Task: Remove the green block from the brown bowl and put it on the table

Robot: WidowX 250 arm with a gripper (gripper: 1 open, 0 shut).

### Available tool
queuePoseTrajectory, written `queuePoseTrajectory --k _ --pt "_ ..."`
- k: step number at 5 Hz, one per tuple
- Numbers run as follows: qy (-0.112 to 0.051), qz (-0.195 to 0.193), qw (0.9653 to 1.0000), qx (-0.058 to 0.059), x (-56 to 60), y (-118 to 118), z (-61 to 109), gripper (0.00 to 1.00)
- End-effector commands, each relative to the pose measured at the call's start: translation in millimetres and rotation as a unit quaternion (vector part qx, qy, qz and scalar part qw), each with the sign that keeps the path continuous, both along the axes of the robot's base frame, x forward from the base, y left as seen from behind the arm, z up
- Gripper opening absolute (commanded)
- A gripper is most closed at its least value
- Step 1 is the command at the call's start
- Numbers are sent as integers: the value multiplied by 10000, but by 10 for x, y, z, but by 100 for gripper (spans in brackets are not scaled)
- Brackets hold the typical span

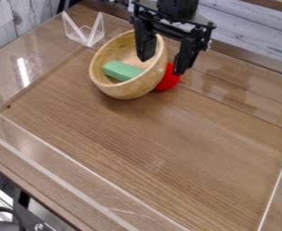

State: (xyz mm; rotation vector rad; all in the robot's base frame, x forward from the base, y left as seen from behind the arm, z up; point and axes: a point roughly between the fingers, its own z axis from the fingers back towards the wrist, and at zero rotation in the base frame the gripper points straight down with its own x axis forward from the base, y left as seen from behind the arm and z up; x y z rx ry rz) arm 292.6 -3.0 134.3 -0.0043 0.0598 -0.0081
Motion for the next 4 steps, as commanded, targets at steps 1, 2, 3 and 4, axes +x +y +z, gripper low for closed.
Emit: queuePoseTrajectory --k 1,2,3,4 --pt "6 385 9993 -28 -26 88 -74 100" --pt "-125 1210 9925 -110 -32 290 -109 100" --pt "-256 1999 9792 -243 -52 466 -138 100" --pt "-360 2624 9636 -375 -40 579 -173 100"
